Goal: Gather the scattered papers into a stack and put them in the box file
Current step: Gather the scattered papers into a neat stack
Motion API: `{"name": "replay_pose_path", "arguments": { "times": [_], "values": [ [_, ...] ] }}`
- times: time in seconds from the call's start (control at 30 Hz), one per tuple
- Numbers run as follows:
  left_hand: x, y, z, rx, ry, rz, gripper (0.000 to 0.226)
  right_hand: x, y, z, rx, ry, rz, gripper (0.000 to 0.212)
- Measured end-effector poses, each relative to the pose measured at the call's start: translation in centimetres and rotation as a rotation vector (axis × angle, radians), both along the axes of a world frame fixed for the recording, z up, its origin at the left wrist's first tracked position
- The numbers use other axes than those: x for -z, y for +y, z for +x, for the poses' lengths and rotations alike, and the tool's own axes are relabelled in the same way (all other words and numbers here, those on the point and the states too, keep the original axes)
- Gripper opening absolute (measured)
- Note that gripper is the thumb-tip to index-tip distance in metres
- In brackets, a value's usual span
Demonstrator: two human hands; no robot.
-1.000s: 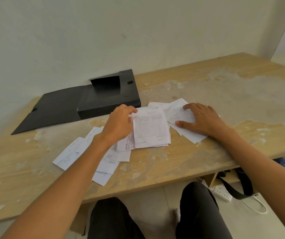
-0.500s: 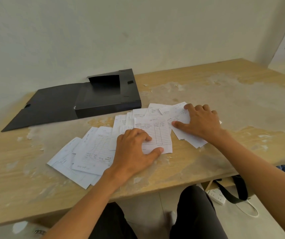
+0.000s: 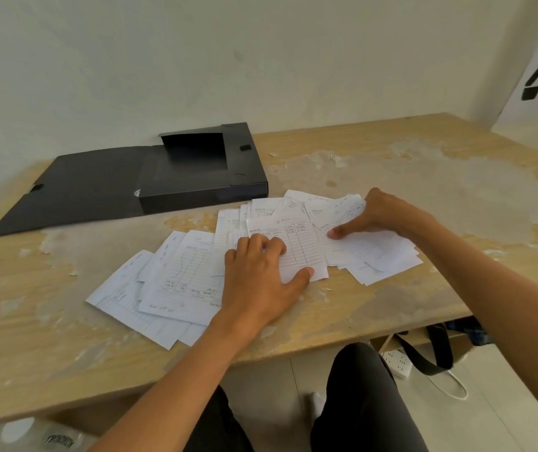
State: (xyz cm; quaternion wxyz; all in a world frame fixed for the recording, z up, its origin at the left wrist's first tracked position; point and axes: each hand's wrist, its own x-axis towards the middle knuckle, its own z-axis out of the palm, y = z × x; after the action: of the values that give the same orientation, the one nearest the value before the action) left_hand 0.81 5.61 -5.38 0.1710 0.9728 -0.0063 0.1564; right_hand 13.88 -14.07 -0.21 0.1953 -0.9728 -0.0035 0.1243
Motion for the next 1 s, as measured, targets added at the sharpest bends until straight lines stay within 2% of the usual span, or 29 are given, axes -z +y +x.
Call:
{"name": "replay_pose_path", "arguments": {
  "times": [0.07, 0.2, 0.3, 0.33, 0.43, 0.5, 0.63, 0.67, 0.7, 0.77, 0.8, 0.9, 0.97, 1.0],
  "values": [
    [0.0, -0.1, 0.0, 0.001, 0.016, 0.011, 0.058, -0.2, 0.3, -0.1, 0.007, -0.003, -0.024, 0.088],
    [-0.1, -0.1, 0.1, 0.000, 0.045, 0.016, 0.060, -0.9, 1.1, -0.4, 0.020, -0.029, -0.081, 0.118],
    [-0.1, -0.2, 0.0, -0.018, 0.039, 0.021, 0.060, -1.1, 1.5, -0.6, 0.063, 0.049, -0.065, 0.124],
    [-0.1, -0.2, 0.0, -0.028, 0.035, 0.027, 0.060, -1.2, 1.6, -0.6, 0.067, 0.074, -0.056, 0.120],
    [-0.2, -0.1, 0.0, -0.044, 0.036, 0.039, 0.061, -1.1, 1.5, -0.9, 0.060, 0.115, -0.006, 0.091],
    [-0.2, -0.1, 0.0, -0.039, 0.039, 0.043, 0.062, -0.9, 1.4, -1.0, 0.075, 0.140, 0.047, 0.081],
    [-0.2, -0.2, 0.0, -0.028, 0.052, 0.040, 0.062, -0.6, 1.3, -1.0, 0.106, 0.065, 0.161, 0.117],
    [-0.1, -0.2, -0.1, -0.026, 0.059, 0.039, 0.062, -0.8, 1.2, -1.1, 0.114, 0.062, 0.197, 0.113],
    [-0.1, -0.1, -0.1, -0.025, 0.066, 0.036, 0.062, -1.0, 1.1, -1.1, 0.127, 0.073, 0.250, 0.099],
    [-0.2, -0.1, -0.1, -0.020, 0.073, 0.026, 0.060, -1.1, 0.8, -0.7, 0.140, 0.094, 0.380, 0.054],
    [-0.2, -0.1, -0.2, -0.015, 0.068, 0.020, 0.059, -1.1, 0.4, -0.5, 0.153, 0.079, 0.405, 0.045],
    [-0.3, 0.0, -0.3, 0.003, 0.059, 0.008, 0.058, -1.2, -1.1, 0.1, 0.206, 0.014, 0.406, 0.028],
    [-0.3, 0.0, -0.4, 0.009, 0.085, 0.016, 0.060, -1.7, -2.3, 0.2, 0.254, 0.082, 0.523, 0.021],
    [-0.4, 0.0, -0.3, 0.010, 0.100, 0.021, 0.061, -2.1, -2.8, -0.1, 0.284, 0.152, 0.592, 0.025]
  ]
}}
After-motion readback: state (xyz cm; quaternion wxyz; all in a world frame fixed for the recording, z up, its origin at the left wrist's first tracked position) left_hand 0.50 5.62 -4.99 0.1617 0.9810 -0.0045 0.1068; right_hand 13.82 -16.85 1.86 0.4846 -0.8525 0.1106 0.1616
